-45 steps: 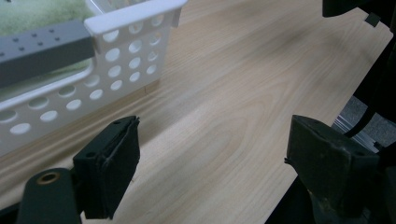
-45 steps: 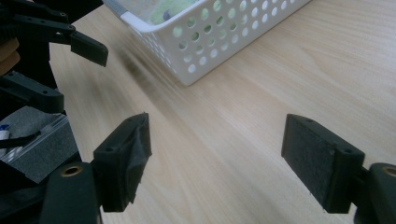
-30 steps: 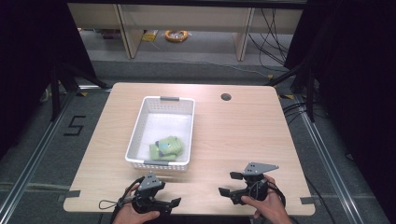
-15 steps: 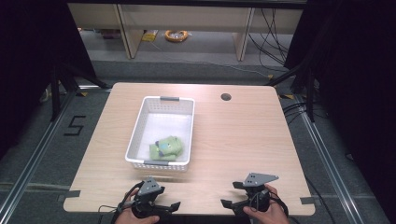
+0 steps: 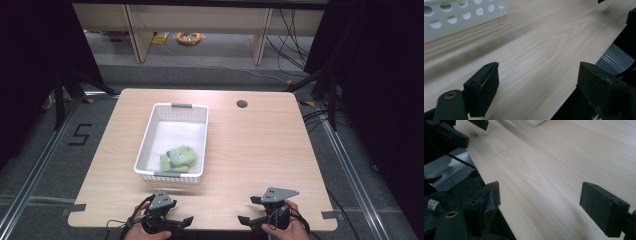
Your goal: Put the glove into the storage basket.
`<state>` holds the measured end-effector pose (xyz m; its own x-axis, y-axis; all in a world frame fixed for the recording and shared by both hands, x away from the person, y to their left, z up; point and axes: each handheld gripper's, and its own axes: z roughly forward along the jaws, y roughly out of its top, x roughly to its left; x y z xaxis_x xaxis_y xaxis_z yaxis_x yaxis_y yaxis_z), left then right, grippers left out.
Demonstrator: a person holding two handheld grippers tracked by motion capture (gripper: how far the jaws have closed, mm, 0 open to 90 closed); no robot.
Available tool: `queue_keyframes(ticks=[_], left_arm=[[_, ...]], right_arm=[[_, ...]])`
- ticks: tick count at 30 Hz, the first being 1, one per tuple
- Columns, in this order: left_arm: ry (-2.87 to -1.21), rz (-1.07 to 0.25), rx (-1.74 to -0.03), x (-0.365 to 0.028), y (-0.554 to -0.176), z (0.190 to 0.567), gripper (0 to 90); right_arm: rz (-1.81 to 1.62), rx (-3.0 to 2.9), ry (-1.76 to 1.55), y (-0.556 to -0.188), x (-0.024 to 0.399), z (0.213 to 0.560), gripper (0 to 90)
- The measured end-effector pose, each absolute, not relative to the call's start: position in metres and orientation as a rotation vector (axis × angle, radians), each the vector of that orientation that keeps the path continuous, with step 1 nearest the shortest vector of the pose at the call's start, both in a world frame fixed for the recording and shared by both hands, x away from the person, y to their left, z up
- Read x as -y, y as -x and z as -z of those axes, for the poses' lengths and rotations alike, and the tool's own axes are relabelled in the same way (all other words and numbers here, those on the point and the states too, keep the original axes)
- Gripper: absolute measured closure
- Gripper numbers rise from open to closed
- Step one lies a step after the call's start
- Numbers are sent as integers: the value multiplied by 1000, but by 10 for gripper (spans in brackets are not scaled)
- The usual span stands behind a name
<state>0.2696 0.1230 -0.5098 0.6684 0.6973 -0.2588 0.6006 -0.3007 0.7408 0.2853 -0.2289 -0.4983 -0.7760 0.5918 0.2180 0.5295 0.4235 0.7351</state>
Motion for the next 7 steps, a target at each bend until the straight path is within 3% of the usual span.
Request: queue_keyframes(ticks=[7], left_arm=[[-2027,-130,-1018,-125,-270,509,151]], right_arm=[[-1286,-2589,-1023,-286,229,498,176]])
